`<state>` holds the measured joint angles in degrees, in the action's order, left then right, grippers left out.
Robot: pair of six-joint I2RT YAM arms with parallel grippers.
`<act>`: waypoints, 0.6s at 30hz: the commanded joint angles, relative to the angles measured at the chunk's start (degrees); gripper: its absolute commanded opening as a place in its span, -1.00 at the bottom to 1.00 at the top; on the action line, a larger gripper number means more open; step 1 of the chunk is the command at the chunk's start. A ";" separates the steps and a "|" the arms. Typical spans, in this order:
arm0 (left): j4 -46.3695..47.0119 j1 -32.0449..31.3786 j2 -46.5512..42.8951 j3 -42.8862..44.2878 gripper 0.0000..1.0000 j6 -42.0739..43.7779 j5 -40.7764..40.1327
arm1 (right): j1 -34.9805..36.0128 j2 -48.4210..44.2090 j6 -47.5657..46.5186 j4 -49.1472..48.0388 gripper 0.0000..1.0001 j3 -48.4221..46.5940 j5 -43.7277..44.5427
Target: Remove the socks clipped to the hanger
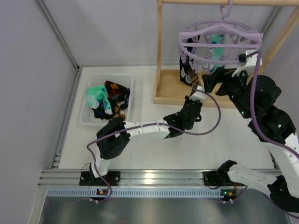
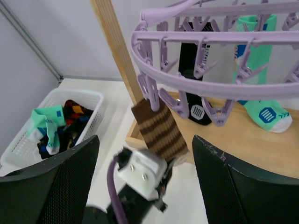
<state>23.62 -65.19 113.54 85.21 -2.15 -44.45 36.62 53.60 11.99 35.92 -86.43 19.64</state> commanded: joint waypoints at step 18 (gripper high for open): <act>3.37 -8.46 12.85 16.48 -1.00 18.76 -16.28 | 0.20 14.07 -7.86 9.25 0.44 -10.95 17.71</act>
<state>24.27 -72.69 126.17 98.50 13.15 -58.04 36.62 65.39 6.44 41.19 -96.12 31.62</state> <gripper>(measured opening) 0.026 0.723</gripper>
